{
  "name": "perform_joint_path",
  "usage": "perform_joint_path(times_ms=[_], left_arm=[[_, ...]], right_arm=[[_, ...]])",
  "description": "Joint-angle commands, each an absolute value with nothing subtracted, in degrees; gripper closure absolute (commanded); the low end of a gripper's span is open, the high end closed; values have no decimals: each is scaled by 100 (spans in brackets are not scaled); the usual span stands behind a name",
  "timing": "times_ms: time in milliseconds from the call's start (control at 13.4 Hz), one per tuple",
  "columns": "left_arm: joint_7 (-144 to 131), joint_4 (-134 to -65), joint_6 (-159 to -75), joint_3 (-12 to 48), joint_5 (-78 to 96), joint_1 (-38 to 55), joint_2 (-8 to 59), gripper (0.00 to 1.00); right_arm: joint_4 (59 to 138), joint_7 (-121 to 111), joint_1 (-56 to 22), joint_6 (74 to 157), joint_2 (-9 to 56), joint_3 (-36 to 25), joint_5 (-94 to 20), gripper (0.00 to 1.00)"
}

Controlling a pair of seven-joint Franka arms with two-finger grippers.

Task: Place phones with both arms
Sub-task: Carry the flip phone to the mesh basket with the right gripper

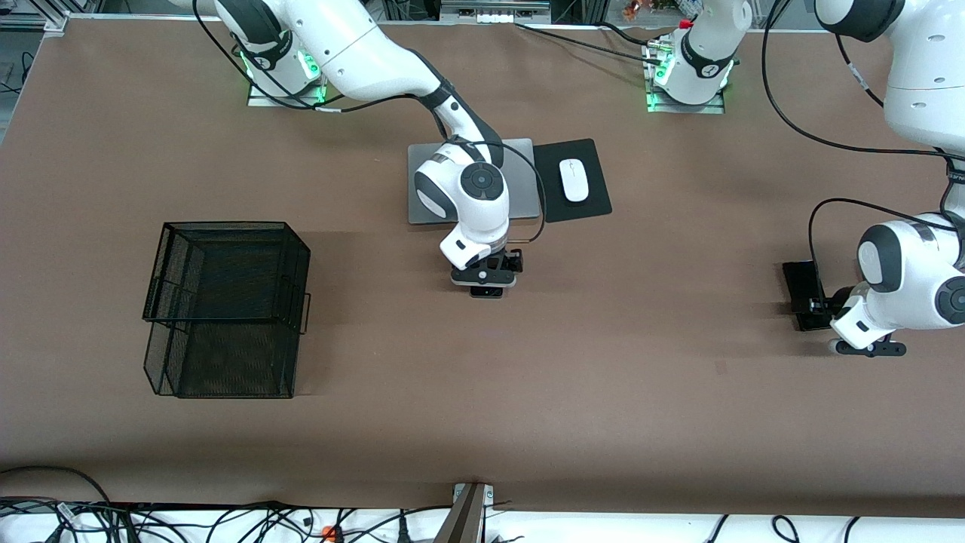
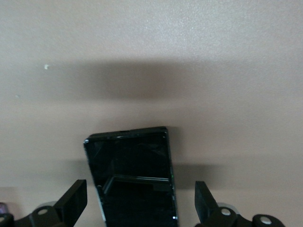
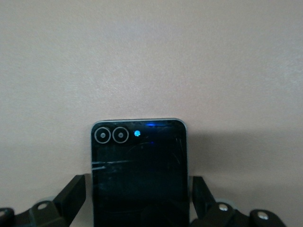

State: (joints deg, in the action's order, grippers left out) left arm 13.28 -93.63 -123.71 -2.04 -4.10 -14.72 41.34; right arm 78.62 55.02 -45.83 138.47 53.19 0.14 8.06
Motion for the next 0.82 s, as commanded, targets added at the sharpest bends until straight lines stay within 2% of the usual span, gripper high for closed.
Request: perform_joint_path(times_ms=[0,75,224,299,522,746], left_arm=[[1573,-9553,-12454,-132,-220,-1591,4025,0],[1573,-9554,-12454,-132,-220,-1608,4025,0],[1573,-9545,-12454,-141,-211,-1608,4025,0],[1573,-9545,-12463,-141,-220,-1608,4025,0],[1573,-9554,-12463,-141,-211,-1678,4034,0],[1547,-9580,-12463,-141,-194,-1687,4096,0]], right_arm=[[7699,5537,-4605,13860,5423,0,923,0],[7699,5537,-4605,13860,5414,0,923,13],[7691,5511,-4605,13852,5405,-9,914,85],[7690,5502,-4605,13834,5379,-9,914,100],[7647,5449,-4570,13720,5231,-9,879,100],[7551,5432,-4518,12967,4774,-17,826,100]])
